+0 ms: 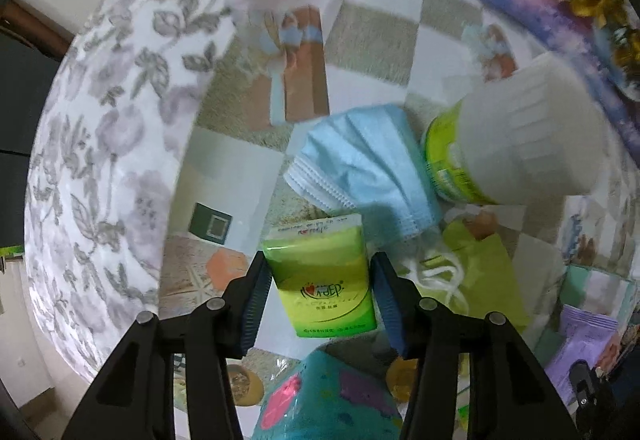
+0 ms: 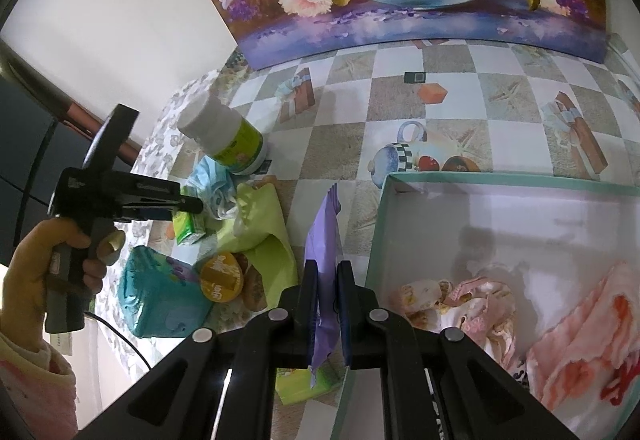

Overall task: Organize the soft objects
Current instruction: 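Lift both packets from the pile and carry them over the tray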

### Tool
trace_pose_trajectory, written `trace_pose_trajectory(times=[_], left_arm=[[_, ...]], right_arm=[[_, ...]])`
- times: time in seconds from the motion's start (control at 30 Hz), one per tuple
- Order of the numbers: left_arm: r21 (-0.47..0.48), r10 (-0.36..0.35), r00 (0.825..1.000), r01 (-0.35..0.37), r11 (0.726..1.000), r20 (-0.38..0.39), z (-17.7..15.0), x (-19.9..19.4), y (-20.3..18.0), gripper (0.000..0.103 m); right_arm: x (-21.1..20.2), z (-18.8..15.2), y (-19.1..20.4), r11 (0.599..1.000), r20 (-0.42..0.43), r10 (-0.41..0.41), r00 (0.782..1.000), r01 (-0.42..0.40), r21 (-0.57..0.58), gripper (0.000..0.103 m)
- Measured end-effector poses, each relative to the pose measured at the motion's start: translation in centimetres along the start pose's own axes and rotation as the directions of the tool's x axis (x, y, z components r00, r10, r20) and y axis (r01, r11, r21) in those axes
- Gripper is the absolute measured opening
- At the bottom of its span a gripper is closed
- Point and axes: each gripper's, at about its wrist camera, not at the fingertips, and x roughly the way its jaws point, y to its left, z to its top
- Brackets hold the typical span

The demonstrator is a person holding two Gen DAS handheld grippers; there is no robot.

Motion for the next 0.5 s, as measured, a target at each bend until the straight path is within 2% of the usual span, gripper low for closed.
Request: trace_pose_trajectory(times=[0.1,0.23,0.33,0.5], left_arm=[[-0.024,-0.034,0.998,0.036,0.999,0.060,-0.8,-2.3,0.3,0.052],[-0.042,-0.060,0.982,0.069,0.997,0.178,-2.7,-6.0,0.0,0.052],[-0.033,-0.084,0.955,0.097,0.995,0.285,-4.3,-9.7,-0.6,0.052],[0.015,-0.195,0.899,0.206,0.978,0.392,-9.1,-13.3,-3.3,0.052]], right_arm=[[-0.9,0.0,0.1,1.000,0.020,0.010,1.000,-0.010,0.003,0.010],[-3.3,0.1,0.4,1.000,0.073,0.019,0.997,-0.019,0.001,0.010],[-5.5,0.1,0.5,1.000,0.119,0.000,0.993,-0.001,0.004,0.010],[-9.0,0.1,-0.9,0.996,0.186,-0.081,0.979,0.074,0.046,0.010]])
